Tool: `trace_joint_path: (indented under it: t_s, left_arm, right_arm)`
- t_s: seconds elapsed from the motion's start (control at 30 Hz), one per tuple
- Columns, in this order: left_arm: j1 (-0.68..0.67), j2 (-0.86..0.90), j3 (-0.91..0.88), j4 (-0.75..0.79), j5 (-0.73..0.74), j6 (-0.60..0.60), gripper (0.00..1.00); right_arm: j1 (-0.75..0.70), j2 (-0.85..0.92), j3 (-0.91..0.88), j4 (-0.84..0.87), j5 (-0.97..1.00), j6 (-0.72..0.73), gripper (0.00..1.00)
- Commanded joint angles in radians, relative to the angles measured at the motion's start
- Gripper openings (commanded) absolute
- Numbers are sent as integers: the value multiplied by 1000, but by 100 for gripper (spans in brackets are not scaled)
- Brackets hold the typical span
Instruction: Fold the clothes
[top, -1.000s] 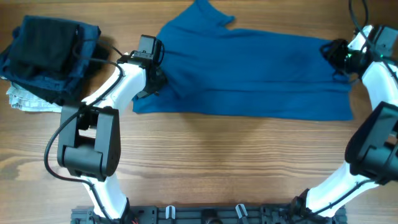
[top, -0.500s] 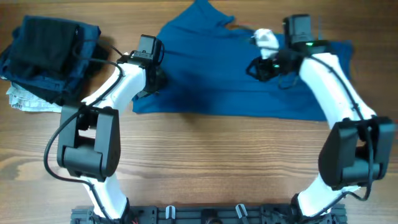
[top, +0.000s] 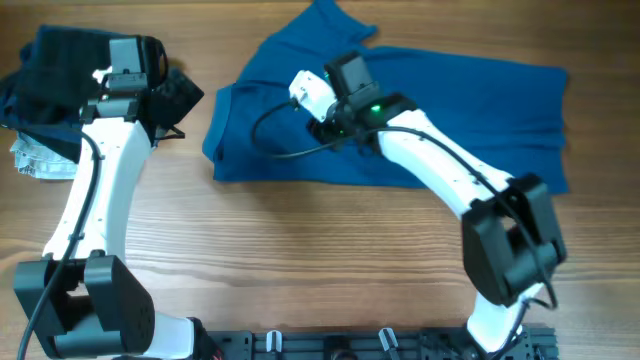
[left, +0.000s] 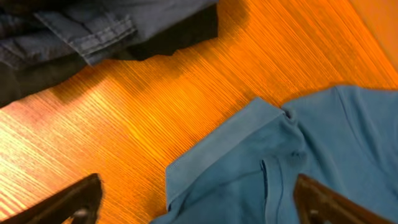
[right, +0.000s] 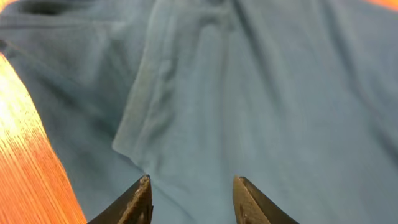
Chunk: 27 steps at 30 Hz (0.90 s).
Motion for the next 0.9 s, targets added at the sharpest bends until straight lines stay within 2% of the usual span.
trace_joint_path:
  t_s: [0.0, 0.13, 0.17, 0.37, 0.43, 0.47, 0.5, 0.53, 0.57, 0.6, 0.73, 0.87]
  left_arm:
    - [9, -5, 8, 2, 0, 4, 100]
    - [9, -5, 8, 2, 0, 4, 100]
    - [9, -5, 8, 2, 0, 4, 100]
    - [9, -5, 8, 2, 0, 4, 100]
    - [9, -5, 8, 2, 0, 4, 100]
    - [9, -5, 8, 2, 0, 4, 100]
    - [9, -5, 8, 2, 0, 4, 100]
    - [9, -5, 8, 2, 0, 4, 100]
    - [9, -5, 8, 2, 0, 4, 100]
    - [9, -5, 8, 2, 0, 4, 100]
    - [9, -5, 8, 2, 0, 4, 100]
    - [9, -5, 8, 2, 0, 4, 100]
  right_arm:
    - [51, 84, 10, 43, 13, 43, 45]
    - [95, 129, 10, 82, 15, 52, 48]
    - [101, 148, 10, 81, 37, 69, 51]
    - [103, 203, 10, 124, 65, 171, 54]
    - [103, 203, 10, 130, 66, 188, 58]
    - [103, 203, 10, 132, 72, 188, 53]
    - [102, 203, 10, 136, 86, 189, 41]
    - [102, 203, 10, 145, 105, 188, 19]
    - [103, 203, 10, 155, 123, 188, 7]
    - [102, 203, 10, 164, 140, 188, 4]
    - [102, 192, 14, 223, 168, 188, 4]
    - [96, 169, 15, 280, 354, 148, 4]
